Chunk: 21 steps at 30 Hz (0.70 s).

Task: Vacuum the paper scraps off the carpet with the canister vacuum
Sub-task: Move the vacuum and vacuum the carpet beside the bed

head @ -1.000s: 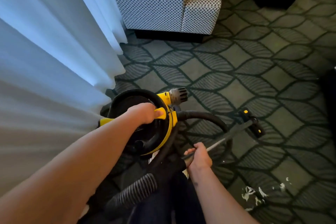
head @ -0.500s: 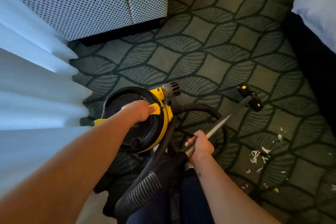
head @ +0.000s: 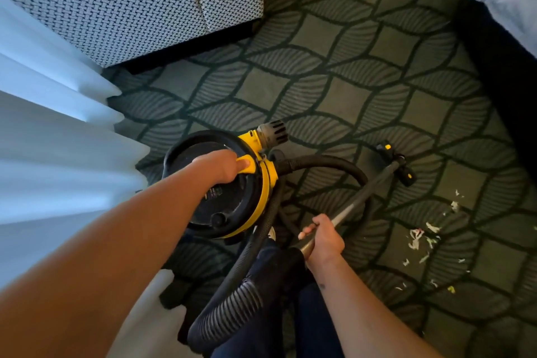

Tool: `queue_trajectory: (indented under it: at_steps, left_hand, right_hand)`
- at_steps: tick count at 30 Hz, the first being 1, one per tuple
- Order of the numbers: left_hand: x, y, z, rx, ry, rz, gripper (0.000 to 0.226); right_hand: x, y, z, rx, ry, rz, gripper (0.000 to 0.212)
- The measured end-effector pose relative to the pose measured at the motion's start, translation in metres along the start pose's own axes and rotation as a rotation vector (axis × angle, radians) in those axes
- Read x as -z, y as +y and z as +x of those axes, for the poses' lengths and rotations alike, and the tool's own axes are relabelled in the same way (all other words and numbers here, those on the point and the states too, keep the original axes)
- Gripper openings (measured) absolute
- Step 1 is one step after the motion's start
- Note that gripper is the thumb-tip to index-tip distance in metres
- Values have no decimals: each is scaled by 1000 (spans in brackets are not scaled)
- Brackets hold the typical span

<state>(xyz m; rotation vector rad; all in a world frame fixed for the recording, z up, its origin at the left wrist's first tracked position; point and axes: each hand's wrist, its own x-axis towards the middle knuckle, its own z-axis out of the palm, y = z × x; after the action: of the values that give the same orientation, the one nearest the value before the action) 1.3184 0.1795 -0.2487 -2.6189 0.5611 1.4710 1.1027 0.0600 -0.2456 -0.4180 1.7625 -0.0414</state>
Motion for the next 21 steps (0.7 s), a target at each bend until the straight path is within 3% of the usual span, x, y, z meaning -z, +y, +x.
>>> queue_trajectory:
  at_steps: [5,8,14,21]
  left_hand:
    - [5,3,-6,63,-11,-29,44]
    - [11,-2,-7,50,32,1,56]
    - [6,-28,-4,83,-56,24,69]
    - [0,-32,-12,134,-43,-50,66]
  right_hand:
    - [0,-4,-3,-3,-14,-27,11]
    - [1,-5,-2,7,-24,-49,14]
    - [-6,-8,0,35,-26,-90,7]
    - [-15,-16,-6,17,-88,-116,6]
